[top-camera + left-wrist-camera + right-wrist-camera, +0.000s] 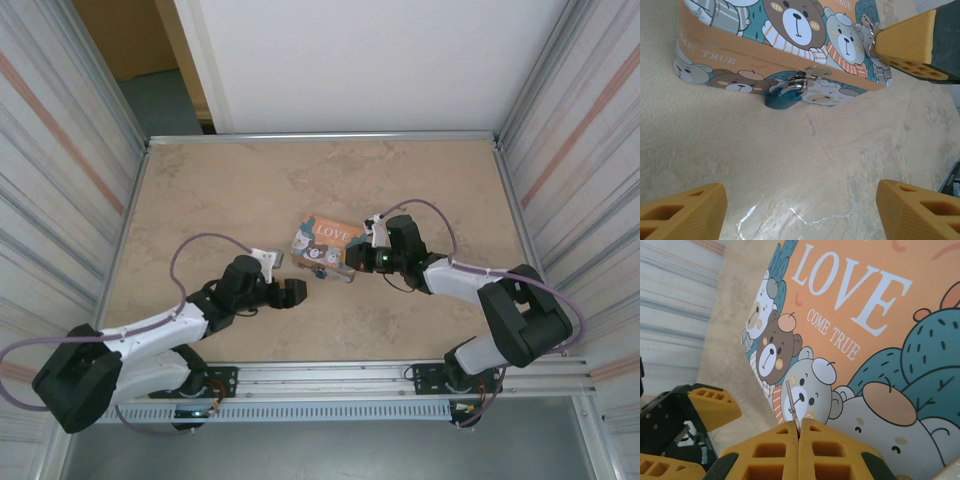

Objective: Unlock a padlock with a key

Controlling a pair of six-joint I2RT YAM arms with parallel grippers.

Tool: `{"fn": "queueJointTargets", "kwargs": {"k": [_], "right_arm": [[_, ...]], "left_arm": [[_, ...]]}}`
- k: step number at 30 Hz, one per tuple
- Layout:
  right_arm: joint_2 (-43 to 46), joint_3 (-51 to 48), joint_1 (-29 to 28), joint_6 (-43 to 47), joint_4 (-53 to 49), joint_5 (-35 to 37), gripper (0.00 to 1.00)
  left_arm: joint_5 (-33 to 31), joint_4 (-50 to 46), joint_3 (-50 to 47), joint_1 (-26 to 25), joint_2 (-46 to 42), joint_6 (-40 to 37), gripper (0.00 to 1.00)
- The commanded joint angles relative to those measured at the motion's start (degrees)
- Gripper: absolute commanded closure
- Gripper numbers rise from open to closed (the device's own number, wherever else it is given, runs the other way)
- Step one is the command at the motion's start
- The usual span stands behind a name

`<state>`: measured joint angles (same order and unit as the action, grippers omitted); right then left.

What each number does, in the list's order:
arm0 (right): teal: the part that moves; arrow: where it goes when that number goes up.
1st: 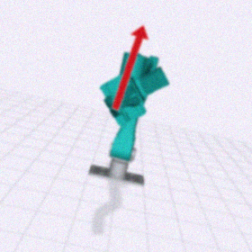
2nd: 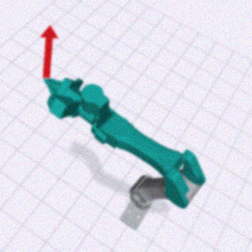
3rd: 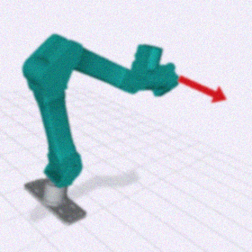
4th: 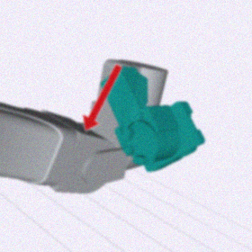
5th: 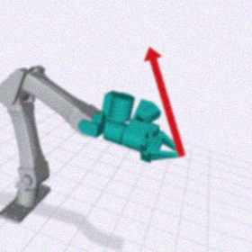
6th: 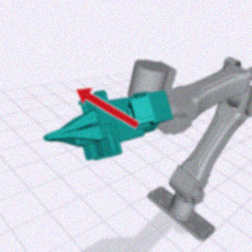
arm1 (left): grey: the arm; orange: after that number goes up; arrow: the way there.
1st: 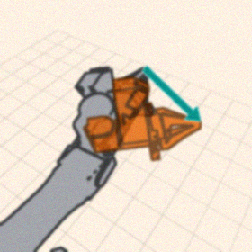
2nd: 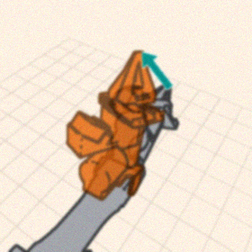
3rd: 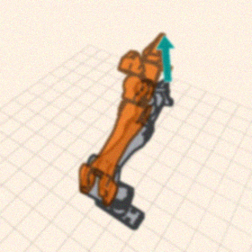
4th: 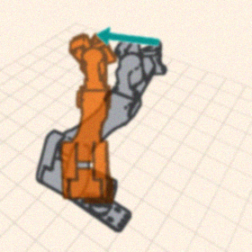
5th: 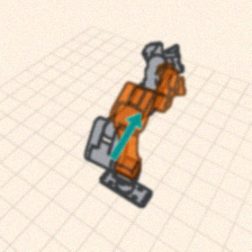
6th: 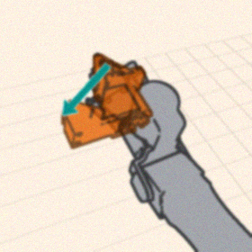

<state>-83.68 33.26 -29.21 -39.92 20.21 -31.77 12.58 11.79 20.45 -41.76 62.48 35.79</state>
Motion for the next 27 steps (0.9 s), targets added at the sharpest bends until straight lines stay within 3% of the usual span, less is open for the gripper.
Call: {"fn": "queueJointTargets", "kwargs": {"k": [1, 16, 27], "right_arm": [[-2.3, 0.3, 0.0, 0.5, 0.8, -0.2, 1.00], [-7.9, 2.9, -2.9, 0.9, 1.4, 0.1, 1.00], [-10.6, 5.2, -4.7, 0.0, 2.6, 1.2, 1.00]], "left_arm": [[0.7, 5.3, 2.3, -0.4, 3.1, -1.5, 0.23], [5.2, 15.1, 7.6, 6.3, 17.1, -0.5, 0.25], [8.9, 16.5, 8.5, 10.7, 20.6, -1.2, 0.25]]}}
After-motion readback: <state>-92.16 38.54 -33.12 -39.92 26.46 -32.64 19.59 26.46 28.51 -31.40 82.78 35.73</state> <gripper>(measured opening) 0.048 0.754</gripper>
